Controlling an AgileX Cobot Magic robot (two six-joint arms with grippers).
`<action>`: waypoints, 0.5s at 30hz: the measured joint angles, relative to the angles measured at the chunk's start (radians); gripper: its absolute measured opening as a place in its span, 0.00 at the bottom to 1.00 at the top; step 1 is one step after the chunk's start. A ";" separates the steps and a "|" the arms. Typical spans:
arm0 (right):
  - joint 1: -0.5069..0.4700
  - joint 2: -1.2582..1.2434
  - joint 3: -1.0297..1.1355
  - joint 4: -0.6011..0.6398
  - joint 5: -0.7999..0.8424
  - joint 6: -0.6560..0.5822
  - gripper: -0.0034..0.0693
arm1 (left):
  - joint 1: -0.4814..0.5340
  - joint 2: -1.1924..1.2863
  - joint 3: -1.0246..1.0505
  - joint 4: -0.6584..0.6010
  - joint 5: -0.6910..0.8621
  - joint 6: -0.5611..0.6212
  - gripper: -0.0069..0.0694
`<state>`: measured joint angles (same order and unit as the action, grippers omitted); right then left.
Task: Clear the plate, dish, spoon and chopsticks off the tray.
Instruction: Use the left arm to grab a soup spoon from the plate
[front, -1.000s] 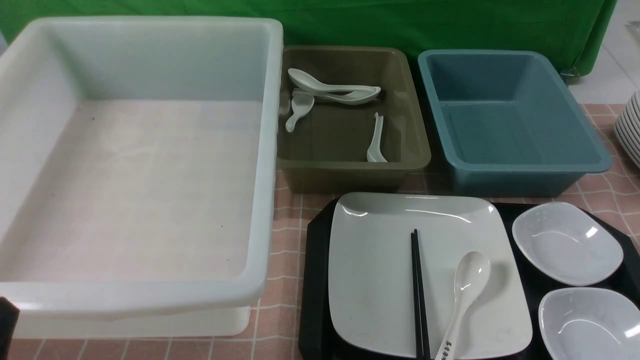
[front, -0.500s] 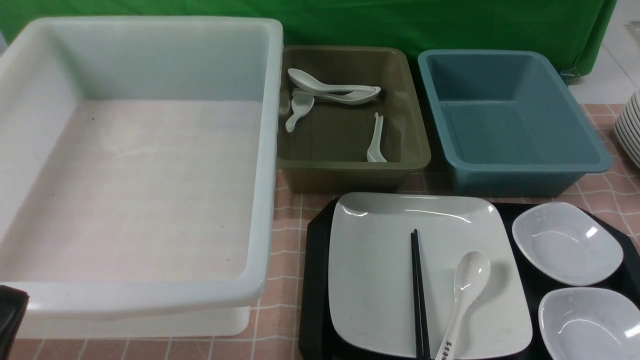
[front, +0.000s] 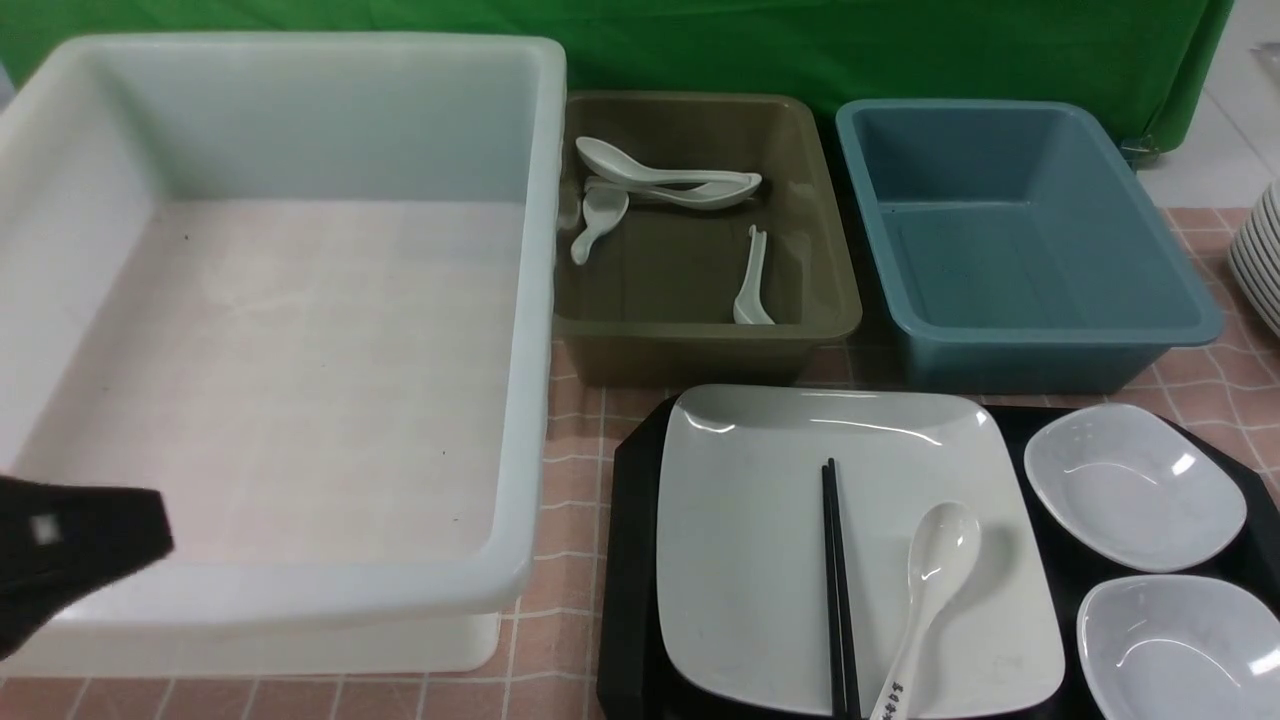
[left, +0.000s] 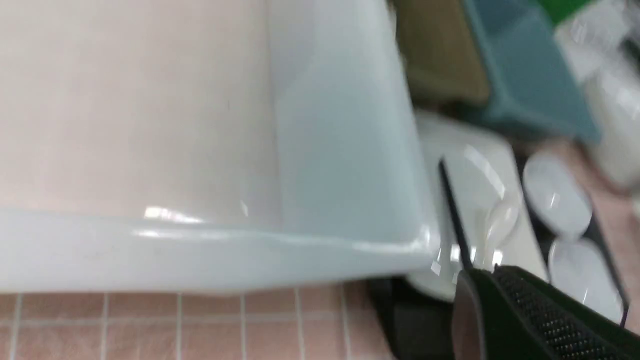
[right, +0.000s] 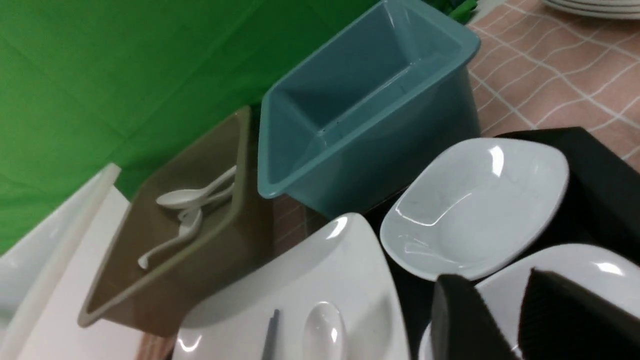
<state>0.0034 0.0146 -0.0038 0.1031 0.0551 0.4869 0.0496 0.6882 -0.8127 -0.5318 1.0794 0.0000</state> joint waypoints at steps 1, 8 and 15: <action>0.000 0.000 0.000 0.001 -0.001 0.009 0.39 | 0.000 0.072 -0.035 -0.021 0.058 0.045 0.10; 0.000 0.000 0.000 0.002 -0.003 0.029 0.39 | -0.098 0.446 -0.136 -0.313 0.094 0.260 0.10; 0.000 0.000 0.000 0.002 -0.003 0.029 0.39 | -0.452 0.714 -0.238 -0.198 -0.068 0.111 0.10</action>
<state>0.0034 0.0146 -0.0038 0.1052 0.0526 0.5156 -0.4026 1.4021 -1.0507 -0.7296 1.0111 0.1110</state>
